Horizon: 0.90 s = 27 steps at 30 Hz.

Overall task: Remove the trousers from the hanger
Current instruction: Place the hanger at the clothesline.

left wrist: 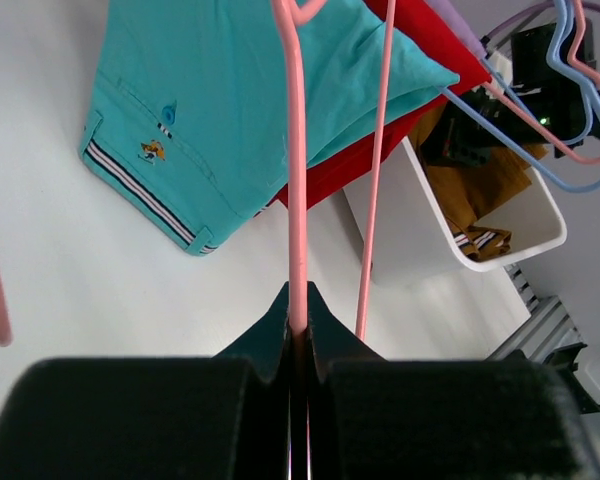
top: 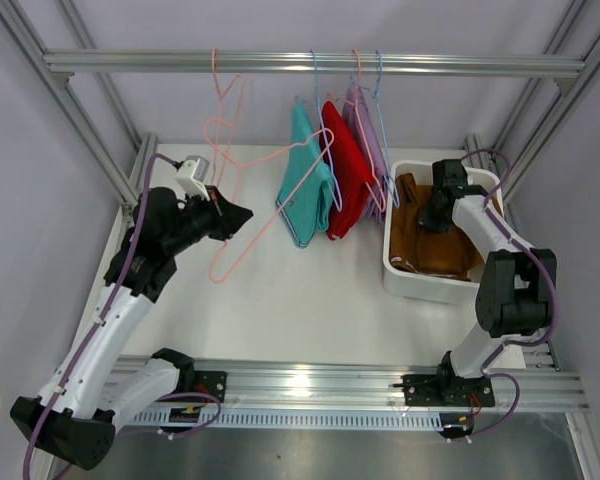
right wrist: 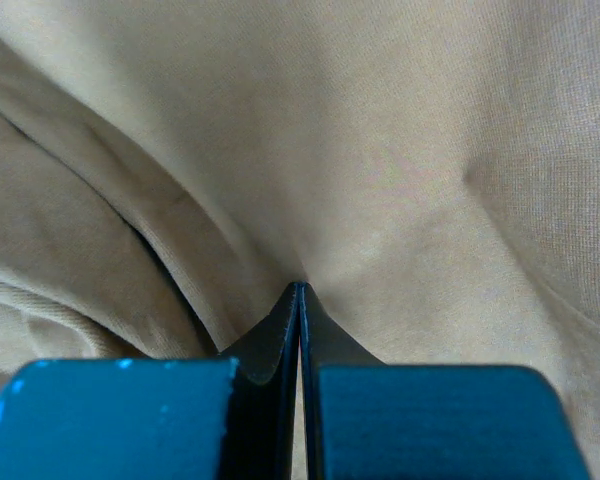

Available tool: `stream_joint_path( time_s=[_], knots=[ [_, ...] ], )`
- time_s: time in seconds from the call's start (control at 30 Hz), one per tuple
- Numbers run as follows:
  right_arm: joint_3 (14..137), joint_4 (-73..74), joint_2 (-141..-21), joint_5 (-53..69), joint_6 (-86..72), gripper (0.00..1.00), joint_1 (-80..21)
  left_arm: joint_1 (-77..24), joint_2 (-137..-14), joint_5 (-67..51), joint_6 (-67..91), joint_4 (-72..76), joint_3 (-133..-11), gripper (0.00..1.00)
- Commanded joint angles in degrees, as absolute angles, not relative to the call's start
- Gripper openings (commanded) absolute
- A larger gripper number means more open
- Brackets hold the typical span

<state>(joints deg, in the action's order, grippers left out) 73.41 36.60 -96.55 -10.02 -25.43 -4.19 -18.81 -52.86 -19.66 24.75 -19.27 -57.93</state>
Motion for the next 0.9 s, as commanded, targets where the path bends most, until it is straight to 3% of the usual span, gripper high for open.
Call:
stream_joint_path(
  time_s=[0.0,0.43,0.87],
  knots=[
    [75.93,36.82,-92.74,-9.75,-25.32,0.0,-4.66,-19.34,-52.3,-18.29,21.81,-18.98,-61.95,0.0],
    [75.59,37.44,-88.77,-7.03,-21.97,0.0,-2.64,-22.59,-50.1,-4.49,13.45,-30.05,-72.24,0.0],
    [70.84,31.29,-88.59,-2.64,-22.5,0.0,-2.55,-22.76,-60.29,4.83,9.59,-42.09,-88.4,0.0]
  ],
)
